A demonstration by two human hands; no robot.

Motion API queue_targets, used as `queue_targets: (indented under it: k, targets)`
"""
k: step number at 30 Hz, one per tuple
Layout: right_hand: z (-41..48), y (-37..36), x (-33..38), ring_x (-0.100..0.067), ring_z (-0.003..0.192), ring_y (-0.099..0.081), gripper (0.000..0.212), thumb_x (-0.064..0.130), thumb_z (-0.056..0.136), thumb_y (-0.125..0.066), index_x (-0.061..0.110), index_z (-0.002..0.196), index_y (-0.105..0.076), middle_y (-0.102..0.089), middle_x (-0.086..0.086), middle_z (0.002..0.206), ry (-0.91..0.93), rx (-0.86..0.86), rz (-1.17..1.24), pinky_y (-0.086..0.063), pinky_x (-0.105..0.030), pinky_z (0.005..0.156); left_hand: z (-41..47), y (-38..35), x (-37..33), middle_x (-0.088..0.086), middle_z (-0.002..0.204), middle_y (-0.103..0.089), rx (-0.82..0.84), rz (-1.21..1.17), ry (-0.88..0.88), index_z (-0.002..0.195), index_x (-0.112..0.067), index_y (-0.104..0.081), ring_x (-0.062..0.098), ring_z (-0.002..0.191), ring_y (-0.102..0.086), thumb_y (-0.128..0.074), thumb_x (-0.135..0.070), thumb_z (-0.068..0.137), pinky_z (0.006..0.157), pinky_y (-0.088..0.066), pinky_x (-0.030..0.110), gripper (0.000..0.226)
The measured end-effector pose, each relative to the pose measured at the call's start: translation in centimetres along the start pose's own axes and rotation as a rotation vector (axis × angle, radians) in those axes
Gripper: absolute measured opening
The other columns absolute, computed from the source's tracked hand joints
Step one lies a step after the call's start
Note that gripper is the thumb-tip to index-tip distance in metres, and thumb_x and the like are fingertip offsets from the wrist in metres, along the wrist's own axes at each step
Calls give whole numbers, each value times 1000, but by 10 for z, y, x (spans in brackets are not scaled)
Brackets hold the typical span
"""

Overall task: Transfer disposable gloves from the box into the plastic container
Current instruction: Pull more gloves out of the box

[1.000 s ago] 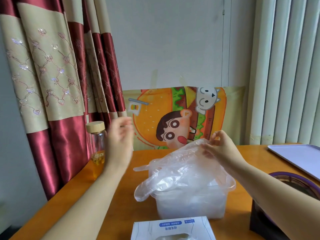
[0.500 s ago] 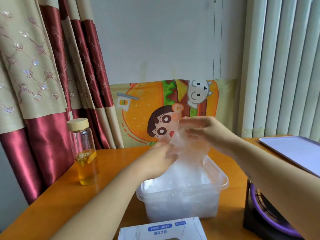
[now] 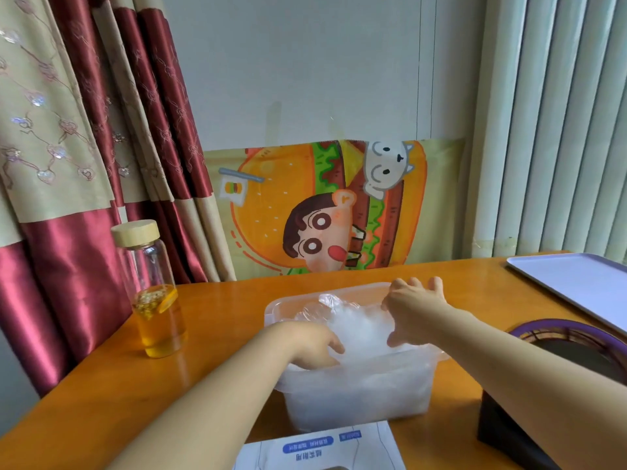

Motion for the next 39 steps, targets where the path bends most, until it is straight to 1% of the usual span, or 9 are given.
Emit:
queue_targets:
  k: [4, 11, 17, 21, 26, 29, 32, 35, 39]
  targets:
    - [1, 28, 30, -24, 117, -42, 41, 28, 85, -68, 20, 124, -60, -45, -2, 130, 209, -225, -15, -37, -40, 97, 9, -7, 0, -2, 152, -35, 111, 119, 47, 144, -34, -41, 24, 134, -39, -57, -36, 94, 104, -37, 33, 53]
    - [20, -71, 38, -22, 140, -29, 93, 43, 81, -70, 17, 151, -15, -27, -1, 155, 240, 431, 112, -28, -36, 114, 21, -36, 5, 4, 149, -39, 244, 154, 5, 147, -23, -35, 29, 131, -41, -51, -19, 97, 100, -37, 36, 53]
    - [10, -82, 70, -29, 124, -50, 82, 53, 83, -63, 1, 141, -38, -49, -12, 139, 304, 485, 70, -42, -37, 101, 6, -42, 29, 4, 153, -26, 287, 245, 29, 149, -35, -28, 31, 135, -36, -50, -28, 98, 105, -38, 40, 56]
    - [1, -57, 78, -26, 90, -57, 61, 44, 91, -58, -2, 131, -50, -55, -15, 130, 294, 425, 47, -46, -28, 71, -11, -12, 25, -3, 146, -44, 170, 188, -1, 144, -29, -41, 23, 128, -46, -52, -31, 97, 90, -50, 33, 48]
    - [-20, 15, 67, -18, 98, -64, 42, 35, 90, -62, 14, 126, -60, -63, 0, 122, 315, 94, 167, -51, -29, 87, -56, 45, 24, -11, 133, -57, -159, -143, -100, 133, -24, -56, 4, 116, -54, -57, -26, 95, 101, -42, 22, 38]
    - [-61, 64, 69, 7, 79, -60, 20, 25, 89, -64, 23, 107, -70, -69, 12, 103, 449, -156, 437, -46, -8, 71, -100, 62, 36, -16, 119, -64, -396, -454, -151, 124, -33, -60, -2, 107, -59, -58, -22, 95, 94, -45, 16, 31]
    - [-104, 50, 91, 9, 77, -60, 17, 29, 89, -63, 28, 104, -71, -68, 19, 95, 570, -25, 501, -45, -6, 67, -148, 57, 45, -5, 101, -68, -644, -780, -212, 110, -28, -63, -5, 86, -66, -57, -13, 94, 82, -52, 15, 22]
    - [-126, -3, 116, 1, 89, -59, 32, 37, 89, -62, 30, 121, -63, -64, 14, 117, 616, 163, 372, -37, -4, 67, -166, 17, 33, -8, 91, -69, -621, -800, -224, 99, -26, -67, -2, 79, -66, -61, -13, 92, 74, -52, 17, 16]
    - [-129, -29, 128, -4, 83, -51, 25, 31, 91, -61, 23, 113, -69, -66, 5, 114, 548, 96, 413, -32, -4, 61, -148, -59, 19, -23, 115, -57, -372, -413, -97, 117, -35, -61, -6, 107, -52, -67, -40, 86, 94, -41, 14, 32]
Point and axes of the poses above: each hand's wrist, its own z-axis towards the middle knuckle, its own y-axis out of the back of the hand, x = y × z, the point moved 10 cm from there along z, towards the middle knuckle
